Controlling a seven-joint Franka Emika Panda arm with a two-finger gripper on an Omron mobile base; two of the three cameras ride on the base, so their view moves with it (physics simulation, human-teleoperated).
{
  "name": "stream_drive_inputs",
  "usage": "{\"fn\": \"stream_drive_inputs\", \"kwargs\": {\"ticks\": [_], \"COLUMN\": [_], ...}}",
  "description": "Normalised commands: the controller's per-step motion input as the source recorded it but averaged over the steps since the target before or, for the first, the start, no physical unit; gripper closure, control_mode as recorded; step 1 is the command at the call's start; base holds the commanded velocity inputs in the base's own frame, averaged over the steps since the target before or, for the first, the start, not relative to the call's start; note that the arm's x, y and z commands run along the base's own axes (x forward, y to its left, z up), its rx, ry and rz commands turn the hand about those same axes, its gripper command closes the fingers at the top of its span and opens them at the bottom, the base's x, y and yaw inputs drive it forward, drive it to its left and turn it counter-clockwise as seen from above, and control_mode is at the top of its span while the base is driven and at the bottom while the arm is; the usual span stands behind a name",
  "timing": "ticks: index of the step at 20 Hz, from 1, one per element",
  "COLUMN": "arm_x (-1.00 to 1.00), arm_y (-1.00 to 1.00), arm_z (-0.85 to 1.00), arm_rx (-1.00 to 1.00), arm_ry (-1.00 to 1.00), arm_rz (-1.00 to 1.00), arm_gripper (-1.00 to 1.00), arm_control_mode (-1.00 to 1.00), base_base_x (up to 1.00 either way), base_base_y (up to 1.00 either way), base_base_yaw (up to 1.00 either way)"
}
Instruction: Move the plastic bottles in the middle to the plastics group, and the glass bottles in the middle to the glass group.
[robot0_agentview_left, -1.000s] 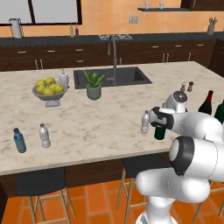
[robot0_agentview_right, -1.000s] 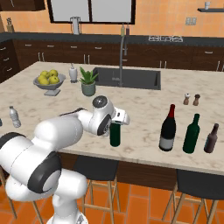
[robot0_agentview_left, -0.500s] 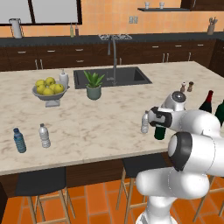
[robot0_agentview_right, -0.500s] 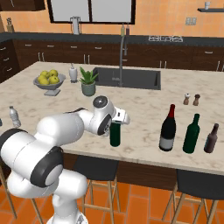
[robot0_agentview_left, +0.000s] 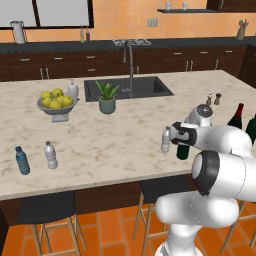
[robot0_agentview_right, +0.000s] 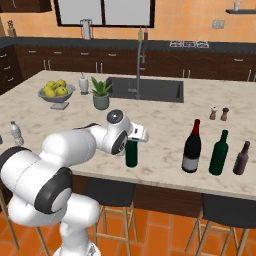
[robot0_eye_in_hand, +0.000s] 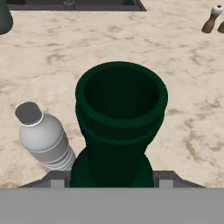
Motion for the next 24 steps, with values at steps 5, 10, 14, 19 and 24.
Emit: {"fn": "stream_drive_inputs", "kwargs": {"ticks": [5,10,14,19,24], "arm_x": [0.02,0.02,0.00,0.00,0.02], "arm_y": [-0.55,-0.96,-0.79,-0.44,0.00], "arm_z": [0.17,0.08,0.00,0.02,0.00], "arm_rx": [0.00,0.07,0.12,0.07,-0.09], "arm_ry": [0.00,0.00,-0.08,-0.14,0.00], "arm_rz": [-0.09,-0.11,-0.06,-0.03,0.00], "arm_gripper": [1.00,1.00,1.00,1.00,1.00], "arm_control_mode": [-1.00,-1.00,-1.00,-1.00,-1.00], "base_base_x": [0.00,0.00,0.00,0.00,0.00], "base_base_y": [0.00,0.00,0.00,0.00,0.00], "base_base_yaw": [0.00,0.00,0.00,0.00,0.00]}}
